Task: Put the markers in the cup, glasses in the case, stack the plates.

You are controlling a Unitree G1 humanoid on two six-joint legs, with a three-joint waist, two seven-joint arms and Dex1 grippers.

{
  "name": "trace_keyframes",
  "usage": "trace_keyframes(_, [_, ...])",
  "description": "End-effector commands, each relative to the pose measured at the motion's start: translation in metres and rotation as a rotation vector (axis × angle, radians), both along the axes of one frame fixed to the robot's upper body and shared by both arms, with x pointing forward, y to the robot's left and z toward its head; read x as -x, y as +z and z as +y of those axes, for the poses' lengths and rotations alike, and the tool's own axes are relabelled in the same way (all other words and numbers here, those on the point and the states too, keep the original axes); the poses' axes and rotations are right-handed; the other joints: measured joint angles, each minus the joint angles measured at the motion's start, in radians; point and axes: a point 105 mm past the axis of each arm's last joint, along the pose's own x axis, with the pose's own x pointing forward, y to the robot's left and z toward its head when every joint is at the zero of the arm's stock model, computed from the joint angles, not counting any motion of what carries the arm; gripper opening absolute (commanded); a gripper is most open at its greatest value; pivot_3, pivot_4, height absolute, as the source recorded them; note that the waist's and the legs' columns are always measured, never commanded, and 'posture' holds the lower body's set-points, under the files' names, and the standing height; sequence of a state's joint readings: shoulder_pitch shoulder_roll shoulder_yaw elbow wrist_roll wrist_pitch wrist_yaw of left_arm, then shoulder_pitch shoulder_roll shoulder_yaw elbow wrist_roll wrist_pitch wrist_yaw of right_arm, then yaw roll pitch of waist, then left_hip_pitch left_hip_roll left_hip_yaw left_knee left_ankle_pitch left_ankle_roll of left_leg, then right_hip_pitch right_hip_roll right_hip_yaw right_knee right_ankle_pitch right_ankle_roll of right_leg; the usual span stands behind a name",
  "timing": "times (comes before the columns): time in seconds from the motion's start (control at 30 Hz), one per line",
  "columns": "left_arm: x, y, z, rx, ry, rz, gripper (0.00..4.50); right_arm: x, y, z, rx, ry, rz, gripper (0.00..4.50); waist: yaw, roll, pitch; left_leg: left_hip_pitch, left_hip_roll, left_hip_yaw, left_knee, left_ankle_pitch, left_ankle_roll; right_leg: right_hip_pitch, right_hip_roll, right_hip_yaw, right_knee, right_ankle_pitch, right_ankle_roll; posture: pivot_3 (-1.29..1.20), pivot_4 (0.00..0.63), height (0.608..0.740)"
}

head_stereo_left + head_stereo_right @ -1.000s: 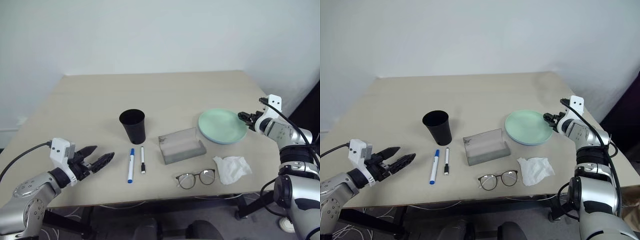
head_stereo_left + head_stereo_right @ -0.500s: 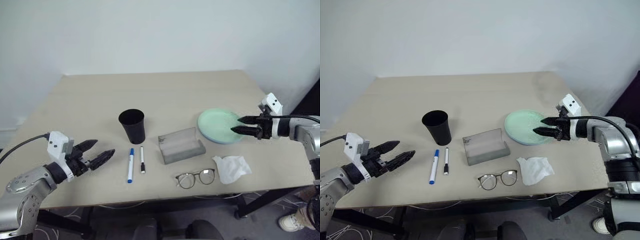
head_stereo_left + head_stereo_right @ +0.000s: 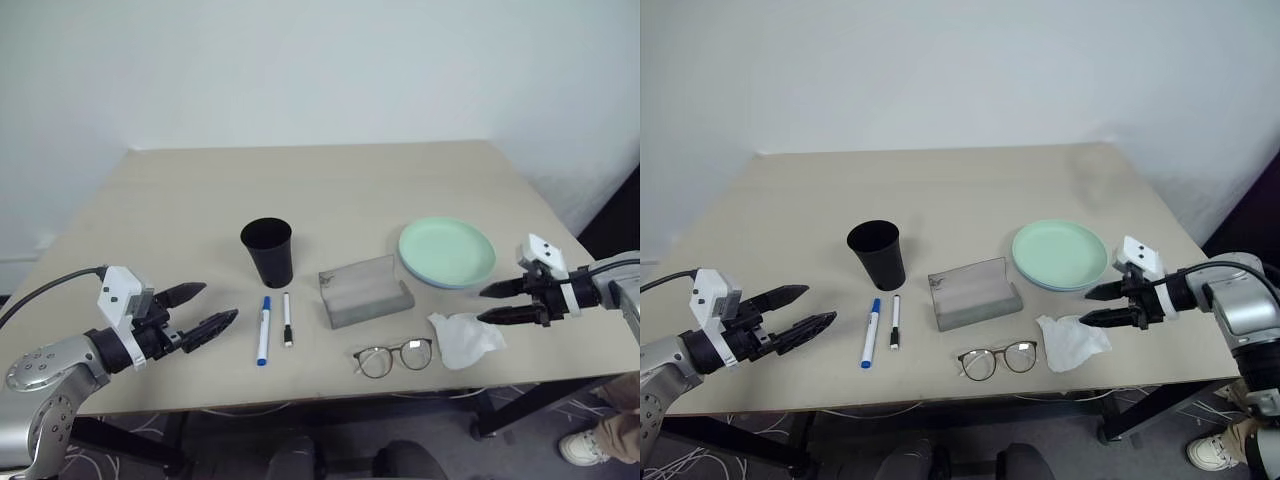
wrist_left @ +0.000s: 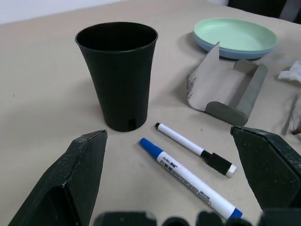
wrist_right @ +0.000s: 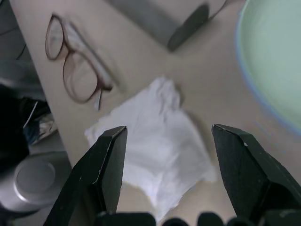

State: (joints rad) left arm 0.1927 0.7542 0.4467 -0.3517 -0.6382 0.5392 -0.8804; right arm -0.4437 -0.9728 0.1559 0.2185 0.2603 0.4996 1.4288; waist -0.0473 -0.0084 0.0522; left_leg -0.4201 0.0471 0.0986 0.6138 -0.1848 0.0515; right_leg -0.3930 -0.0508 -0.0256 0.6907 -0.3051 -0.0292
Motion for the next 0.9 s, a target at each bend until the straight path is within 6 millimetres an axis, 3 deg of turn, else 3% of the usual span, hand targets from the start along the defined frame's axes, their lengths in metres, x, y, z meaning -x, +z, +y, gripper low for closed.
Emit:
trace_keyframes(0.03, [0.001, 0.008, -0.007, -0.022, -0.034, -0.039, 4.50, 0.001, -0.004, 0.000, 0.053, 0.020, -0.039, 3.10, 0.000, 0.000, 0.000, 0.000, 0.000, 0.000, 0.000, 0.000, 0.000, 0.000, 0.000, 0.000, 0.000, 0.000, 0.000, 0.00, 0.000, 0.740])
trace_keyframes(0.5, [0.000, 0.009, -0.007, -0.020, -0.029, -0.038, 4.50, -0.012, -0.034, -0.009, 0.163, -0.015, -0.127, 3.10, 0.000, 0.000, 0.000, 0.000, 0.000, 0.000, 0.001, 0.000, 0.000, 0.002, 0.000, -0.002, 0.000, 0.000, 0.000, 0.00, 0.000, 0.740])
trace_keyframes(0.6, [0.000, 0.009, -0.006, -0.020, -0.026, -0.038, 4.50, -0.011, -0.034, -0.009, 0.166, -0.004, -0.123, 2.49, 0.000, 0.000, 0.000, 0.000, 0.000, 0.000, 0.002, 0.000, 0.000, 0.002, 0.000, -0.003, 0.000, 0.000, 0.001, 0.00, 0.000, 0.740])
trace_keyframes(0.83, [-0.001, 0.009, -0.006, -0.023, -0.023, -0.040, 4.50, -0.012, -0.031, -0.005, 0.162, 0.032, -0.126, 0.13, 0.000, 0.000, 0.000, 0.001, 0.000, 0.000, 0.003, 0.000, 0.000, 0.003, 0.001, -0.004, 0.000, 0.001, 0.002, 0.00, 0.000, 0.740])
trace_keyframes(0.9, [-0.001, 0.009, -0.006, -0.024, -0.022, -0.040, 4.50, -0.014, -0.028, -0.003, 0.156, 0.043, -0.132, 0.06, 0.000, 0.000, 0.000, 0.001, 0.000, 0.000, 0.004, 0.000, 0.000, 0.003, 0.001, -0.004, 0.001, 0.001, 0.003, 0.00, 0.000, 0.740])
